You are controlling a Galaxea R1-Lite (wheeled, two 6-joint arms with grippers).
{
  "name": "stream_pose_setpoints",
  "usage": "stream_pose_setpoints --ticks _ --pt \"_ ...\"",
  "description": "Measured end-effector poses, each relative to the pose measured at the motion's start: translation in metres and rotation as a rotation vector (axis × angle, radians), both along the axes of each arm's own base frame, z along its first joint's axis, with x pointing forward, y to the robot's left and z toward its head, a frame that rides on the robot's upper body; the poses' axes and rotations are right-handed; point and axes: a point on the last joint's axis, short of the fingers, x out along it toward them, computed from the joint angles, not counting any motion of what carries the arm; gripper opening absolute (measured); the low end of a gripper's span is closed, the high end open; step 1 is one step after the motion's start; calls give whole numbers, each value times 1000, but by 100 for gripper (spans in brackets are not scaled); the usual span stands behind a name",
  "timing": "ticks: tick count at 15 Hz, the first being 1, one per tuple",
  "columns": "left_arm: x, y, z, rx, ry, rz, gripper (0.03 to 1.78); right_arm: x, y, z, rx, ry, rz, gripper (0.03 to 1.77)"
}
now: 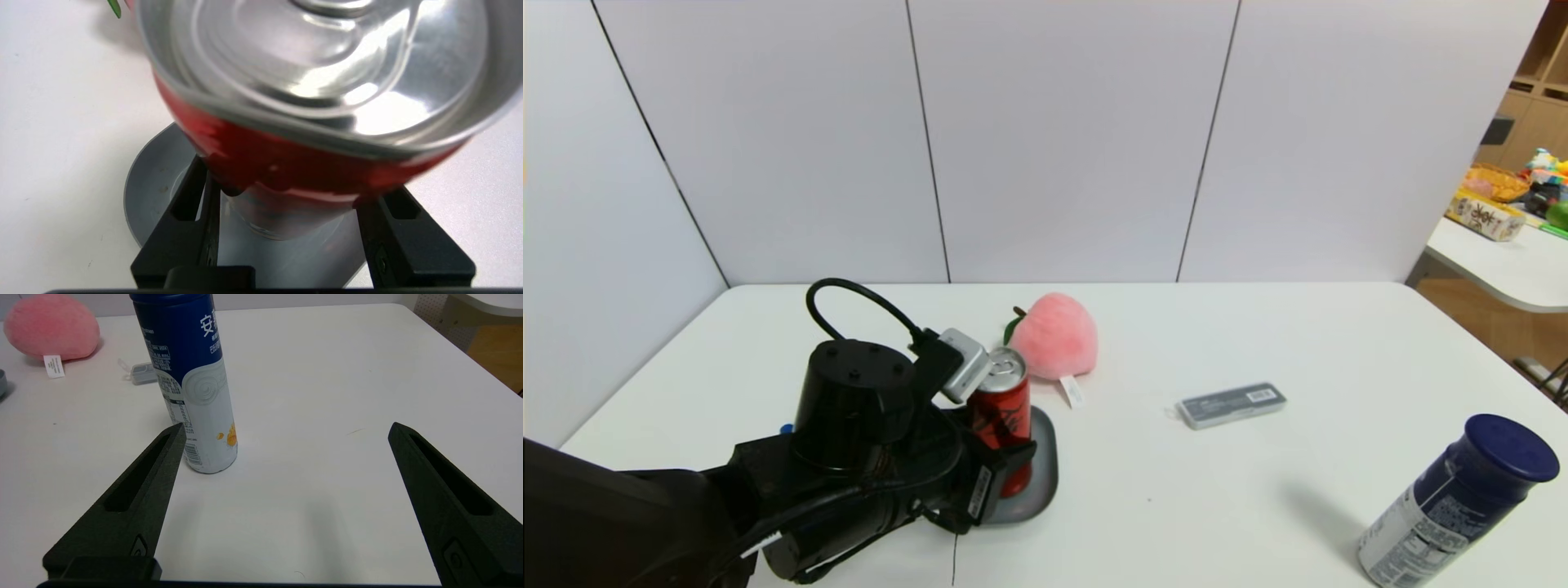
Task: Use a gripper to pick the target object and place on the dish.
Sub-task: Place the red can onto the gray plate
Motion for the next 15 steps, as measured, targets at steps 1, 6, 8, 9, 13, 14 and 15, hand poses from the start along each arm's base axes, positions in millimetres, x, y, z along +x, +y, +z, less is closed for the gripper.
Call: stream_pose_setpoints --ticks 1,6,8,9,13,14,15 --pt "0 1 0 -1 -1 1 94 0 0 0 0 0 0 171" --pt "-3 4 0 -1 6 8 112 0 0 0 0 0 0 171" --pt "-3 5 2 -6 -3 12 126 0 0 0 0 0 0 171" --pt "-4 6 2 -7 -3 14 131 0 0 0 0 0 0 171" --pt "-5 9 5 -17 -14 21 147 0 0 0 0 0 0 171" --pt "-4 10 6 -19 -16 24 150 0 0 0 0 0 0 171" --pt "-4 11 7 -22 -20 29 152 0 0 0 0 0 0 171"
